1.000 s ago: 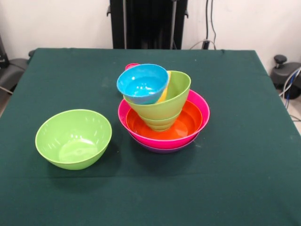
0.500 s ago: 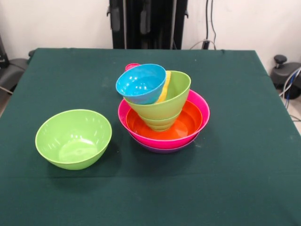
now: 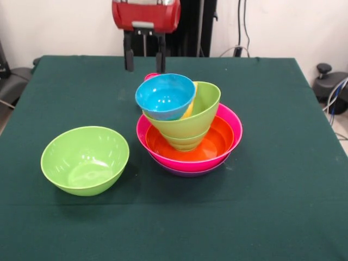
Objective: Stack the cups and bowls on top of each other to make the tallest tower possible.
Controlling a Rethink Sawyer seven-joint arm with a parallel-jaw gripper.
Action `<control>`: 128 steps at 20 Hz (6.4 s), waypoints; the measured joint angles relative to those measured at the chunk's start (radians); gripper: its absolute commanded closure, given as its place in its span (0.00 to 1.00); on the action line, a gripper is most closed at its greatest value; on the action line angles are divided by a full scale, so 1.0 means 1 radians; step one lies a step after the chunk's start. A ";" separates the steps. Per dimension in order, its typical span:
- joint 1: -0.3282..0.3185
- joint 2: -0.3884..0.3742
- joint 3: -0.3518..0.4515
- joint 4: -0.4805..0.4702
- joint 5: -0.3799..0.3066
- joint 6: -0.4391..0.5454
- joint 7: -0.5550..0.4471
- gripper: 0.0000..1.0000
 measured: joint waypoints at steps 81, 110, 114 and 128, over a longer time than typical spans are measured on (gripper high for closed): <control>-0.055 0.370 0.193 -0.545 -0.056 0.292 0.000 0.00; -0.049 0.419 0.183 -0.569 -0.065 0.299 0.000 0.00; -0.061 0.383 0.183 -0.569 -0.058 0.306 0.000 0.00; -0.085 0.387 0.183 -0.569 -0.088 0.305 0.000 0.00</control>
